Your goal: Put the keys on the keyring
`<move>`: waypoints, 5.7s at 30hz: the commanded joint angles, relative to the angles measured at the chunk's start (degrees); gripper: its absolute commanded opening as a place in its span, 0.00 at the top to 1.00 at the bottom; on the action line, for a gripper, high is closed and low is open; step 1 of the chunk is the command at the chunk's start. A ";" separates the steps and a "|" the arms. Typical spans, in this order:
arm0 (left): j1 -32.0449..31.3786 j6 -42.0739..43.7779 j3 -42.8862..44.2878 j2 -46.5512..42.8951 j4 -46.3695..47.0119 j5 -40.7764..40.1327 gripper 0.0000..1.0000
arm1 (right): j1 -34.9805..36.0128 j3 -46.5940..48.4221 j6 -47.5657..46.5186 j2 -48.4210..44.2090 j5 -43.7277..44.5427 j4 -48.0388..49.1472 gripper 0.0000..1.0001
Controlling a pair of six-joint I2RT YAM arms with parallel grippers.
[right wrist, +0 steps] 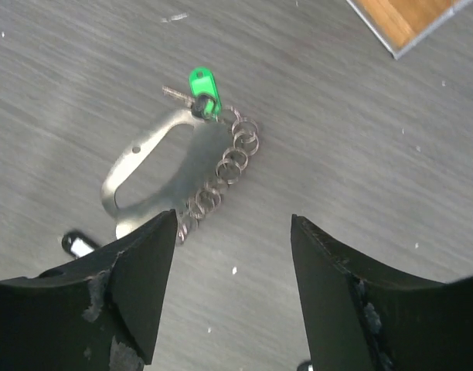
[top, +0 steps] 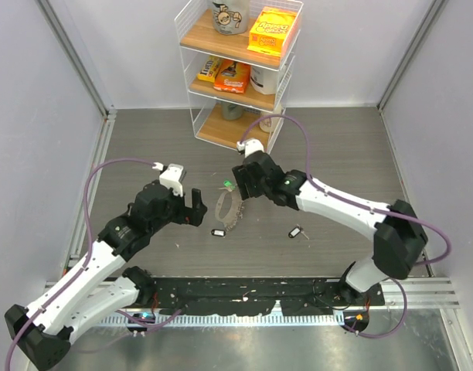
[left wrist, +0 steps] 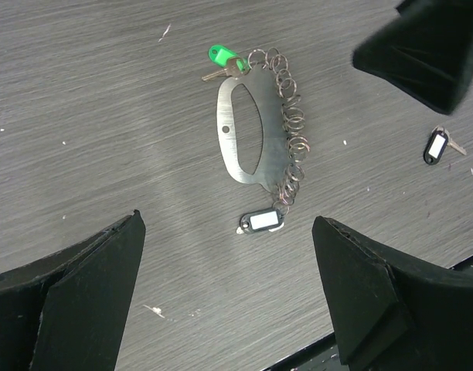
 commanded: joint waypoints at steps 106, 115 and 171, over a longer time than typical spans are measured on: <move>-0.25 -2.65 -4.69 -13.76 9.94 25.08 0.01 | -4.11 -3.24 -20.63 -2.59 -36.15 9.81 0.95; -0.16 -1.59 -5.66 -20.80 17.93 35.10 0.01 | -1.21 -2.81 -20.90 -16.04 -47.12 4.02 0.95; -0.25 -7.83 -2.23 -9.03 42.55 59.19 0.61 | 13.30 11.43 -13.86 -24.14 -49.34 -2.93 0.95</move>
